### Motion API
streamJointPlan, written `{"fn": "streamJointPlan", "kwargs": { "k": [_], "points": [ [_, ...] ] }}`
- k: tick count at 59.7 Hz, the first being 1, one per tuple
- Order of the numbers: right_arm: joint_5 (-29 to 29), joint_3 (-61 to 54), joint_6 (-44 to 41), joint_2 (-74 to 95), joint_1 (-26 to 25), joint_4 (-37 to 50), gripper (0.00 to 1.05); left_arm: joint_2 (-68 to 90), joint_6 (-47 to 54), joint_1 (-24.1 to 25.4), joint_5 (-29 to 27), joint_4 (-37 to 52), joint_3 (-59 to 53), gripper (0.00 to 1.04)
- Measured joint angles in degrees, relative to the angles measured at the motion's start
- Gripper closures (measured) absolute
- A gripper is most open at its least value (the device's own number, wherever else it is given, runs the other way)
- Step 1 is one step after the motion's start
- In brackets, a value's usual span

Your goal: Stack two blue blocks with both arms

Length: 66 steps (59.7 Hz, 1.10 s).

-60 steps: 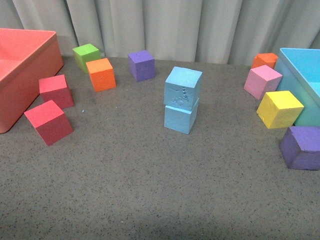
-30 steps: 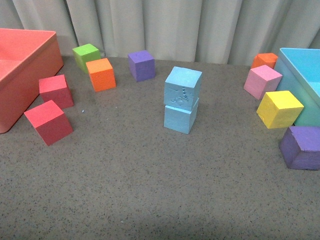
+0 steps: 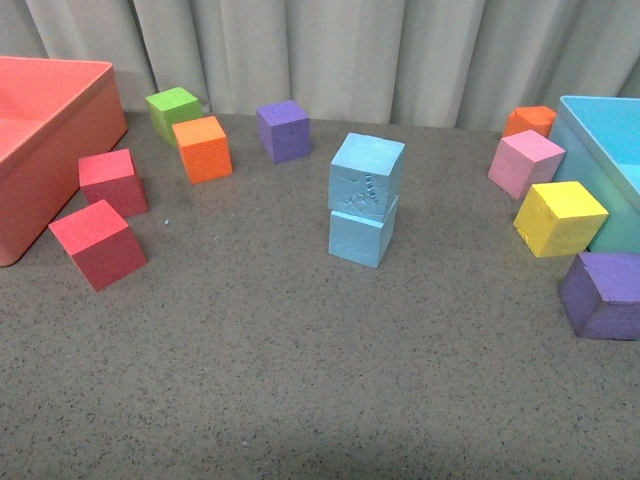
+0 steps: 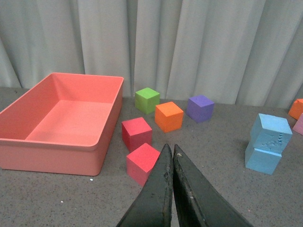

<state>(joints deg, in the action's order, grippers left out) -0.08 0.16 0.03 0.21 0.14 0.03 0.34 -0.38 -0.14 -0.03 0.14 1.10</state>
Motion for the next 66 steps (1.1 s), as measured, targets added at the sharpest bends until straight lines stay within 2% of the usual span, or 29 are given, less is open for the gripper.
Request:
{"fn": "streamJointPlan", "kwargs": {
  "k": [4,32,66],
  "points": [
    [0.00,0.00,0.00,0.02,0.00,0.00,0.10,-0.02,-0.02,0.00,0.00,-0.02,0.00,0.92],
    [0.00,0.00,0.00,0.00,0.00,0.00,0.10,-0.09,0.00,0.00,0.00,-0.02,0.00,0.06],
    [0.00,0.00,0.00,0.00,0.00,0.00,0.10,-0.09,0.11,0.00,0.00,-0.02,0.00,0.07]
  ]
}}
